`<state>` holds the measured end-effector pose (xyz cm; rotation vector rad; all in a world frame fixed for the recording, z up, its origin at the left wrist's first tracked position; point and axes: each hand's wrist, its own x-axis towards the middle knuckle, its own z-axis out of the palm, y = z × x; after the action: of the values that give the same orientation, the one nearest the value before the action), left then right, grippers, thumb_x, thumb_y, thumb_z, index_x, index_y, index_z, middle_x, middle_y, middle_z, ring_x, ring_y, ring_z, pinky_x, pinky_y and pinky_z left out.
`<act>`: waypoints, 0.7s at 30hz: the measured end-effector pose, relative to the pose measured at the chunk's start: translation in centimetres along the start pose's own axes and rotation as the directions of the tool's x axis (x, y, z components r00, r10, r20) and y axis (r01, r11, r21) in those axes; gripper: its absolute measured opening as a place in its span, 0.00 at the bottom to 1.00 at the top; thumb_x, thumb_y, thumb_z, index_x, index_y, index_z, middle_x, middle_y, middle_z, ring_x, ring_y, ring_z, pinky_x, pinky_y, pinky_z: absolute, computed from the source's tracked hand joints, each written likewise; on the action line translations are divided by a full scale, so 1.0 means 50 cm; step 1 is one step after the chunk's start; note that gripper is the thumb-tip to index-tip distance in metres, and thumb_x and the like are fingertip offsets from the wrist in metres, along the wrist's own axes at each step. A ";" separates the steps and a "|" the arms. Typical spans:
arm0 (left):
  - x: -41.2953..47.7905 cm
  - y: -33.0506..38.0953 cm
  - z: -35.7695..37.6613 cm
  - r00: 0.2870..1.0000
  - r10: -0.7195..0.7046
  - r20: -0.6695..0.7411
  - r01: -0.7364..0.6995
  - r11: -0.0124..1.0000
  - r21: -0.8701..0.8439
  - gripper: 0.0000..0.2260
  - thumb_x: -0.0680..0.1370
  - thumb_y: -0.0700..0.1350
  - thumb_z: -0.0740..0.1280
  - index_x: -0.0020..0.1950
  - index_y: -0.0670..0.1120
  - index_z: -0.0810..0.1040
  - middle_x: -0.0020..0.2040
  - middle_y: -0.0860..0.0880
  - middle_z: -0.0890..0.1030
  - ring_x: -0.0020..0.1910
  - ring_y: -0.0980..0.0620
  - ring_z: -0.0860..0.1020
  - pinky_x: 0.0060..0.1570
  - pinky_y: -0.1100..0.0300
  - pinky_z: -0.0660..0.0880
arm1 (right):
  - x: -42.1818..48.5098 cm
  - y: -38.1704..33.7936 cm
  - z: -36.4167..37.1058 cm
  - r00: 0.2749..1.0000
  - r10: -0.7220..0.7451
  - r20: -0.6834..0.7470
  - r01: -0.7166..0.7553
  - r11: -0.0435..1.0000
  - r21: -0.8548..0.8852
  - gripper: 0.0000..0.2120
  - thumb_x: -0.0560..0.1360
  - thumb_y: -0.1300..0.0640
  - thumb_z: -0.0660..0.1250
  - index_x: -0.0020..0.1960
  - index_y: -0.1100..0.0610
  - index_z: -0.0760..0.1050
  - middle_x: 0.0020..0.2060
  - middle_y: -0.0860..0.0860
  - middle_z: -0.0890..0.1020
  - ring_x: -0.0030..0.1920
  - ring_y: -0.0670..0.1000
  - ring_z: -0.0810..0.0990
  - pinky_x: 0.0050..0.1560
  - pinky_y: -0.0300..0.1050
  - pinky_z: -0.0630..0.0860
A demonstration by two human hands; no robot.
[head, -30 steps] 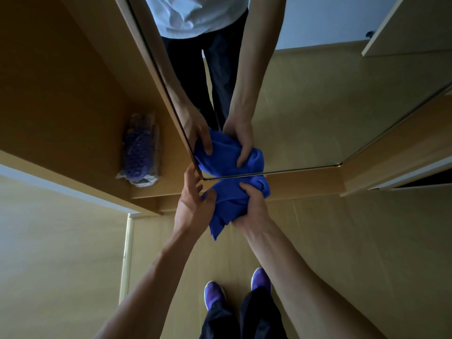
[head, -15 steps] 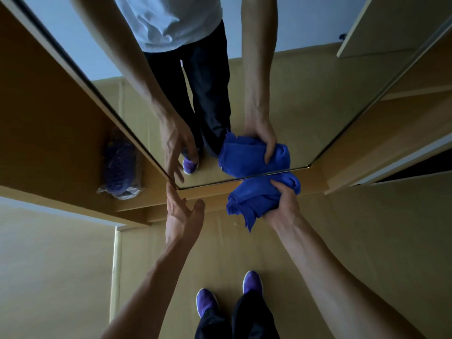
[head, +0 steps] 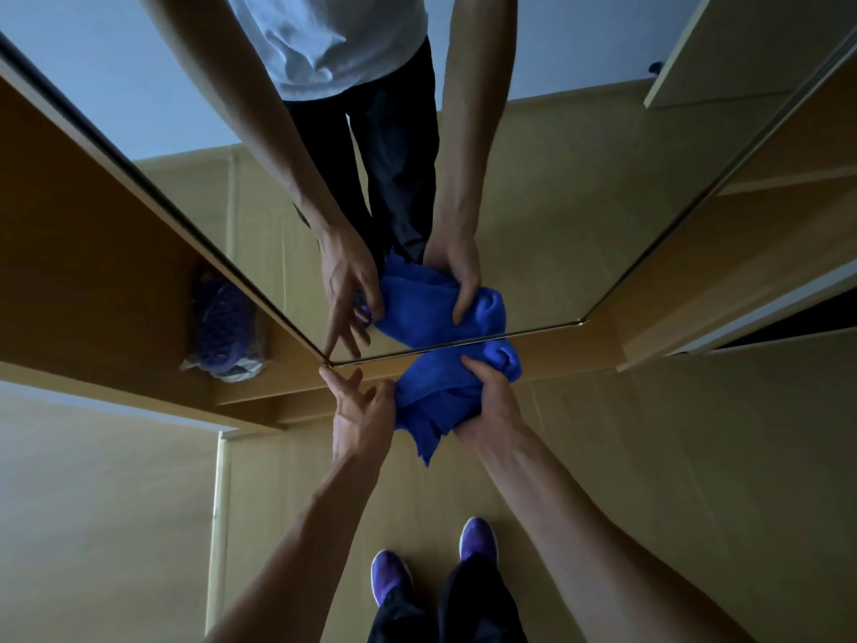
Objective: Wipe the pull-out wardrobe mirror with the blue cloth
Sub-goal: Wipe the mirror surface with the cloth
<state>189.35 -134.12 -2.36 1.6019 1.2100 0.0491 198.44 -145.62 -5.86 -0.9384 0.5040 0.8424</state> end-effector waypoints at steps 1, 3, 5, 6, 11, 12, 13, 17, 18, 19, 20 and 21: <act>0.003 0.001 0.004 1.000 -0.013 0.004 0.013 1.000 -0.010 0.38 0.79 0.48 0.64 0.81 0.52 0.44 0.77 0.51 0.69 0.55 0.52 0.74 0.50 0.55 0.73 | 0.000 0.003 0.002 1.000 0.006 0.004 -0.006 1.000 0.002 0.14 0.78 0.55 0.63 0.43 0.59 0.86 0.46 0.59 0.86 0.45 0.58 0.87 0.47 0.52 0.82; 0.008 0.007 0.010 0.999 -0.035 0.006 0.035 0.999 -0.021 0.38 0.79 0.50 0.64 0.81 0.51 0.43 0.77 0.51 0.69 0.59 0.49 0.75 0.53 0.53 0.73 | -0.003 -0.005 -0.004 1.000 0.003 0.002 -0.003 1.000 0.006 0.13 0.78 0.56 0.64 0.47 0.60 0.85 0.47 0.59 0.86 0.46 0.58 0.86 0.46 0.51 0.83; 0.009 0.016 0.017 0.998 -0.058 -0.001 0.058 0.998 -0.022 0.41 0.79 0.50 0.64 0.82 0.52 0.39 0.78 0.51 0.68 0.63 0.44 0.77 0.57 0.50 0.74 | -0.005 -0.027 -0.023 1.000 -0.026 -0.010 0.027 0.999 0.027 0.12 0.78 0.56 0.64 0.54 0.61 0.82 0.49 0.59 0.85 0.49 0.58 0.85 0.49 0.53 0.82; 0.009 0.021 0.020 0.998 -0.070 -0.008 0.070 0.997 -0.023 0.42 0.79 0.51 0.65 0.82 0.52 0.37 0.78 0.51 0.68 0.64 0.42 0.77 0.60 0.47 0.75 | -0.004 -0.041 -0.034 0.999 -0.043 -0.016 0.044 0.998 0.036 0.12 0.78 0.56 0.64 0.54 0.61 0.81 0.49 0.59 0.85 0.50 0.58 0.85 0.50 0.53 0.81; 0.002 0.037 0.036 0.994 -0.109 -0.017 0.109 0.994 -0.014 0.46 0.78 0.50 0.66 0.80 0.52 0.31 0.79 0.51 0.66 0.59 0.43 0.79 0.58 0.50 0.74 | -0.001 -0.100 -0.086 0.995 -0.077 -0.060 0.080 0.995 0.056 0.13 0.78 0.56 0.62 0.47 0.58 0.86 0.50 0.59 0.86 0.50 0.59 0.86 0.53 0.56 0.81; 0.000 0.037 0.037 0.994 -0.112 -0.014 0.112 0.994 -0.019 0.47 0.78 0.50 0.66 0.80 0.52 0.30 0.79 0.50 0.65 0.59 0.42 0.79 0.60 0.48 0.75 | -0.001 -0.109 -0.092 0.994 -0.082 -0.069 0.085 0.995 0.050 0.14 0.78 0.56 0.62 0.46 0.58 0.86 0.49 0.59 0.86 0.49 0.59 0.86 0.50 0.55 0.83; -0.001 0.039 0.037 0.993 -0.115 -0.010 0.114 0.993 -0.020 0.47 0.78 0.50 0.66 0.80 0.52 0.30 0.79 0.50 0.65 0.61 0.41 0.79 0.63 0.45 0.75 | 0.000 -0.116 -0.097 0.993 -0.087 -0.082 0.090 0.995 0.044 0.14 0.79 0.56 0.62 0.46 0.58 0.86 0.49 0.58 0.86 0.48 0.58 0.86 0.46 0.53 0.83; -0.002 0.042 0.030 0.993 -0.119 0.010 0.119 0.993 0.009 0.47 0.78 0.50 0.66 0.80 0.52 0.30 0.80 0.49 0.64 0.67 0.39 0.76 0.67 0.42 0.72 | -0.006 -0.146 -0.111 0.982 -0.110 -0.151 0.115 0.993 0.025 0.12 0.79 0.57 0.62 0.58 0.60 0.79 0.52 0.58 0.84 0.49 0.57 0.85 0.47 0.51 0.82; -0.003 0.043 0.027 0.993 -0.116 0.018 0.116 0.993 0.009 0.47 0.78 0.50 0.66 0.80 0.53 0.30 0.80 0.49 0.64 0.67 0.38 0.76 0.67 0.41 0.72 | -0.007 -0.154 -0.114 0.979 -0.116 -0.168 0.121 0.993 0.016 0.13 0.79 0.57 0.62 0.60 0.61 0.78 0.55 0.59 0.83 0.51 0.58 0.84 0.49 0.52 0.81; -0.004 0.043 0.025 0.993 -0.113 0.027 0.112 0.994 0.010 0.47 0.78 0.50 0.66 0.80 0.53 0.30 0.80 0.48 0.64 0.68 0.38 0.75 0.67 0.40 0.73 | -0.008 -0.162 -0.119 0.974 -0.123 -0.189 0.126 0.992 0.006 0.14 0.79 0.57 0.63 0.61 0.61 0.77 0.57 0.60 0.82 0.54 0.59 0.83 0.53 0.53 0.80; -0.005 0.044 0.024 0.993 -0.111 0.035 0.110 0.994 0.014 0.47 0.78 0.50 0.66 0.80 0.53 0.30 0.80 0.48 0.64 0.68 0.38 0.75 0.66 0.40 0.73 | -0.009 -0.169 -0.124 0.969 -0.127 -0.211 0.129 0.992 -0.006 0.15 0.79 0.56 0.63 0.62 0.62 0.77 0.60 0.61 0.82 0.57 0.60 0.82 0.56 0.55 0.79; -0.005 0.044 0.023 0.993 -0.111 0.040 0.111 0.994 0.019 0.47 0.78 0.50 0.66 0.80 0.53 0.30 0.80 0.48 0.64 0.68 0.38 0.75 0.66 0.41 0.73 | -0.009 -0.177 -0.130 0.963 -0.133 -0.235 0.131 0.991 -0.028 0.17 0.79 0.56 0.63 0.65 0.64 0.76 0.62 0.62 0.81 0.60 0.62 0.81 0.60 0.58 0.78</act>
<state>191.36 -134.91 -1.06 1.5400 1.2688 -0.0644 205.15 -154.18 -4.52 -1.0783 0.6349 0.6163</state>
